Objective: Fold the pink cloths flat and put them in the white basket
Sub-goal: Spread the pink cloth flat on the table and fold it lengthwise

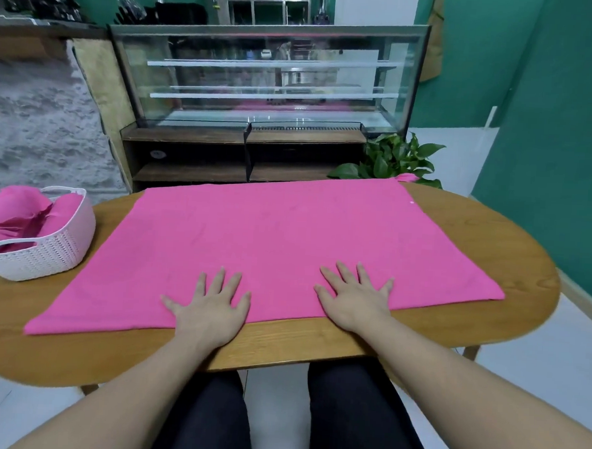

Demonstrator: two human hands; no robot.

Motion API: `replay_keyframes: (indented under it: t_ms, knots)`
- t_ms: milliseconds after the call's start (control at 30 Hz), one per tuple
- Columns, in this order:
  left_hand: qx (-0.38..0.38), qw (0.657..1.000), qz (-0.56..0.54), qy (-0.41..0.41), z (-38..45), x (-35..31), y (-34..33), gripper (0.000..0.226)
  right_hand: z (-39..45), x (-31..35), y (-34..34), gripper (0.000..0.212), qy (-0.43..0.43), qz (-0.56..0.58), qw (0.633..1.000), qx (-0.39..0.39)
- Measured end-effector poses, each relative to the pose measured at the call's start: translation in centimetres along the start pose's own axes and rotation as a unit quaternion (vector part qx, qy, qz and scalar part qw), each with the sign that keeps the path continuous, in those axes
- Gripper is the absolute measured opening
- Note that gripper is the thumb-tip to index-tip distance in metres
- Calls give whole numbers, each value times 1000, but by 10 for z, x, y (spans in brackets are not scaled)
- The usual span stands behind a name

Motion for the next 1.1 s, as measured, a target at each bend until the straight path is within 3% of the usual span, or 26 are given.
replay_keyframes:
  t_ms: [367, 533, 600, 700, 767, 867, 967, 1100]
  knots:
    - [0, 1000, 12, 3, 2, -5, -3, 62, -21, -109, 23, 62, -125, 25, 992, 20]
    - [2, 1000, 12, -1, 0, -9, -3, 62, -25, -148, 33, 62, -227, 69, 971, 37]
    - [3, 1000, 11, 0, 1, -11, -3, 62, -28, -149, 37, 63, -249, 34, 967, 36]
    - [7, 1000, 10, 2, 2, -14, -2, 61, -27, -119, 33, 59, -136, -35, 990, -29]
    - [14, 1000, 8, 2, 1, -16, -1, 60, -28, -77, 24, 56, -27, -9, 997, -66]
    - [16, 1000, 2, 2, -3, -17, 0, 61, -31, -8, 9, 57, 74, 33, 996, -49]
    - [16, 1000, -3, 4, -7, -14, 2, 63, -29, 31, -5, 59, 91, -5, 996, 0]
    - [5, 999, -12, 32, -7, 9, 7, 70, -24, 35, -10, 59, 81, -31, 996, 32]
Point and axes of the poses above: each hand's wrist, its own z-axis towards the middle knuckle, its own y-axis out of the back of the hand, x = y × z, the point moved 3 cm from there along z, towards the middle knuckle, and after that the axes turned 3 degrees about x, right-handed, at the moved point
